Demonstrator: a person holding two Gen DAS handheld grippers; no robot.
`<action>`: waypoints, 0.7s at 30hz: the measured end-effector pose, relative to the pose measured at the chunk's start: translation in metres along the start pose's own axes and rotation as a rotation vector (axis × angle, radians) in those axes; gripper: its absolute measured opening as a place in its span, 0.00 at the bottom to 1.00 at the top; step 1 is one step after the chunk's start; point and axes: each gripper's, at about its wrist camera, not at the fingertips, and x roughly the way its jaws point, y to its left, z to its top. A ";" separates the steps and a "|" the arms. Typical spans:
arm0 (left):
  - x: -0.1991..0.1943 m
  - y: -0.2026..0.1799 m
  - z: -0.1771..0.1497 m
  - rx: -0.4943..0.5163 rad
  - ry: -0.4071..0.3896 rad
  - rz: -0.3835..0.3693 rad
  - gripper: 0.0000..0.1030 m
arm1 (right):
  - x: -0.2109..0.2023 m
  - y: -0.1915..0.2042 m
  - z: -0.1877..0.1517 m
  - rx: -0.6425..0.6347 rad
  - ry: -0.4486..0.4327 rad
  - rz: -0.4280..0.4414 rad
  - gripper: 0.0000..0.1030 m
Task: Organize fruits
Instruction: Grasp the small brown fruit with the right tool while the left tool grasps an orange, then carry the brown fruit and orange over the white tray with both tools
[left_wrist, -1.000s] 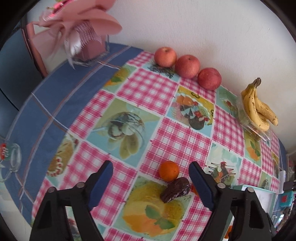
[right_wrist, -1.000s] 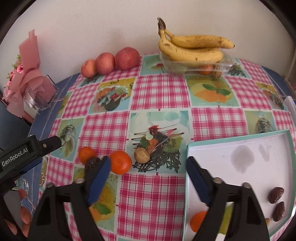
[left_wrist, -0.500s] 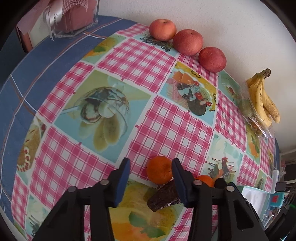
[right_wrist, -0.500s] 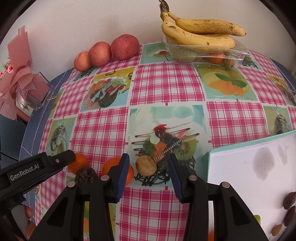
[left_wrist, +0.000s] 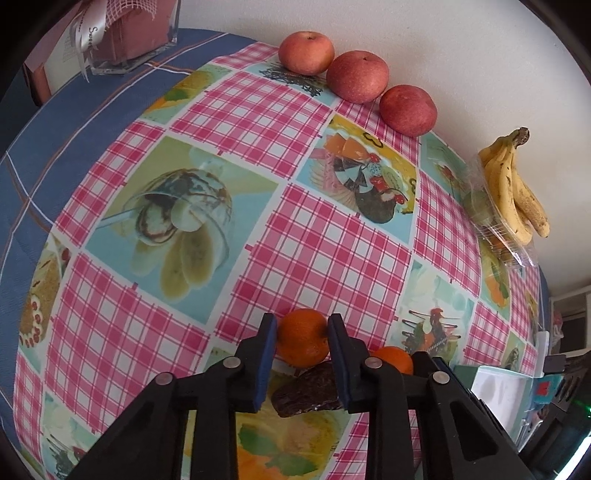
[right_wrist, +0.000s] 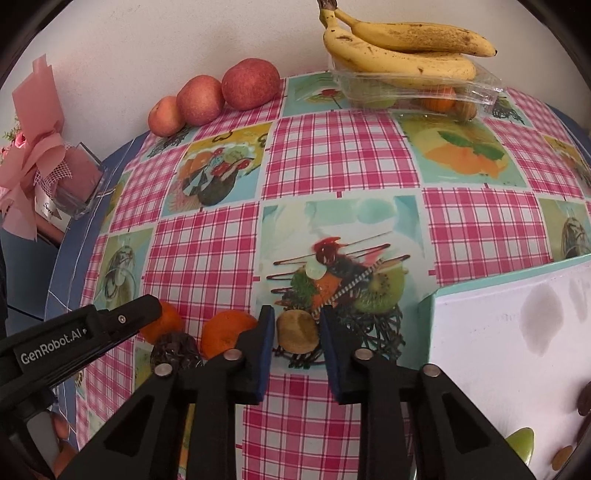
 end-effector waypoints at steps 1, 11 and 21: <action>0.000 0.000 0.000 0.002 0.000 0.001 0.29 | 0.001 -0.001 0.000 0.006 0.004 0.007 0.24; -0.028 0.001 0.004 -0.005 -0.070 0.004 0.28 | -0.022 -0.006 0.008 0.019 -0.028 -0.004 0.24; -0.071 -0.020 0.005 0.024 -0.163 -0.025 0.28 | -0.065 -0.026 0.018 0.054 -0.046 -0.062 0.24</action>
